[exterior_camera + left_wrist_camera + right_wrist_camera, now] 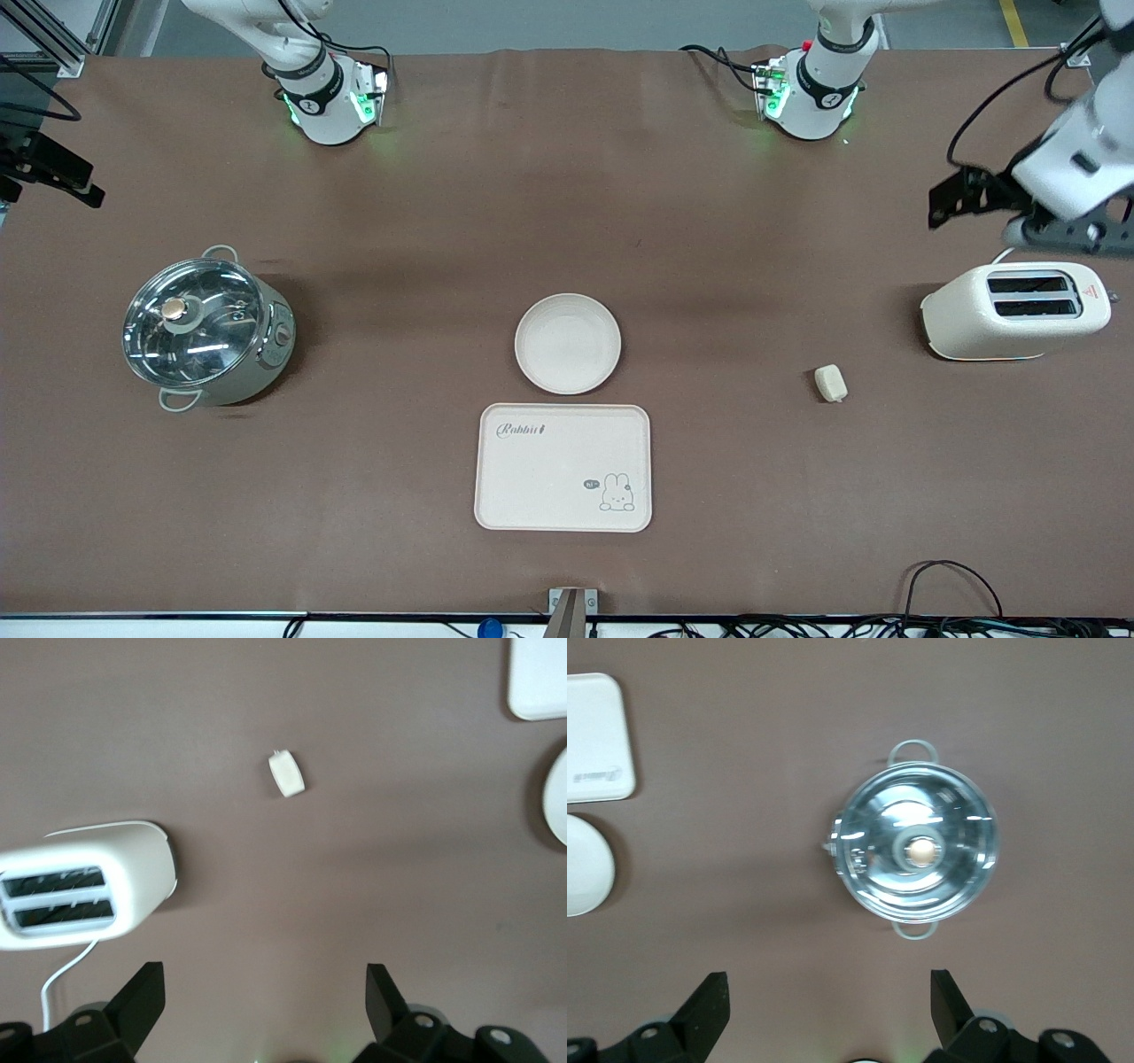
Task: Place bun in plate and plate on tray
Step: 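Move the left gripper toward the bun while the right gripper moves out, then grasp the bun with the left gripper while the right gripper nears the plate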
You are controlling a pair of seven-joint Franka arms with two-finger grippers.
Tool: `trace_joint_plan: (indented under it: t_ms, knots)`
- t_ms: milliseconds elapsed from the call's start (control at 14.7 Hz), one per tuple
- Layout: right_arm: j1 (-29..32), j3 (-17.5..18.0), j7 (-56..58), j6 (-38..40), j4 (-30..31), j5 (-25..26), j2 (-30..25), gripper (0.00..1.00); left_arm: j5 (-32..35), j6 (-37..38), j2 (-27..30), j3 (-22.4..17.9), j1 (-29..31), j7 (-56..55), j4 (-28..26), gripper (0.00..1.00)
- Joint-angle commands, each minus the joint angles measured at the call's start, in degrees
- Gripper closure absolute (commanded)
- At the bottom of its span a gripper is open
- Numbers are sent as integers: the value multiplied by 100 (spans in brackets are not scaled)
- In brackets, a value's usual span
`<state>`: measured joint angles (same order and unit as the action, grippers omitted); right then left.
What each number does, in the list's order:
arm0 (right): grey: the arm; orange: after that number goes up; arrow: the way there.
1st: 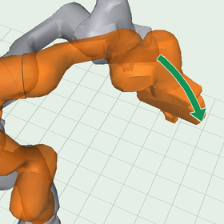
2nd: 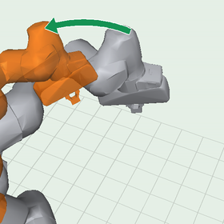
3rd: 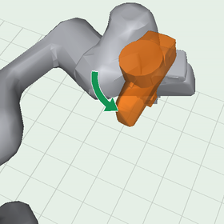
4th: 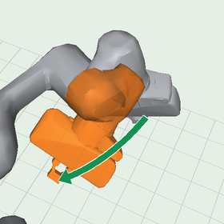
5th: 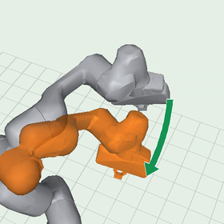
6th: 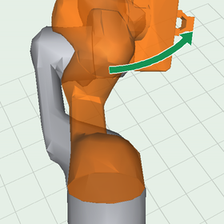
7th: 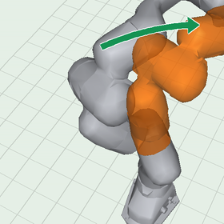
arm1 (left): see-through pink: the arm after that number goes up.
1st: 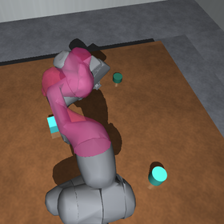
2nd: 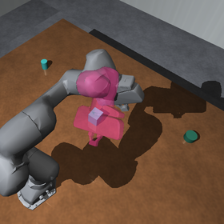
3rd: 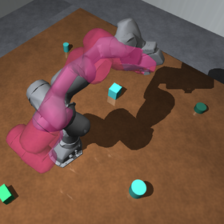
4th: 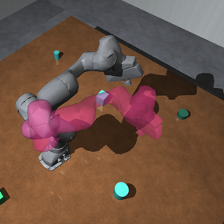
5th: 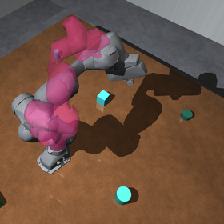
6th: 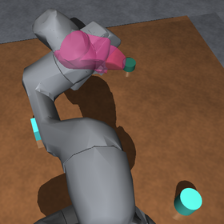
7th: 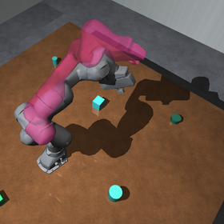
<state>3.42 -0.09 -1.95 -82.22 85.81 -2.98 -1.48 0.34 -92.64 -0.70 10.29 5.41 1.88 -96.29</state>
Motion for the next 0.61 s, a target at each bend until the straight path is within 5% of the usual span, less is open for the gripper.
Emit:
trace_joint_plan:
  t_ms: [0,544]
  knots:
    - [1,0,-68,-276,59,-483,507,0,-34,-841,-227,8,145,-343,-644,0]
    - [-613,9,-462,-1646,340,-977,1729,0,10,-2284,-1817,17,127,-1856,-927,0]
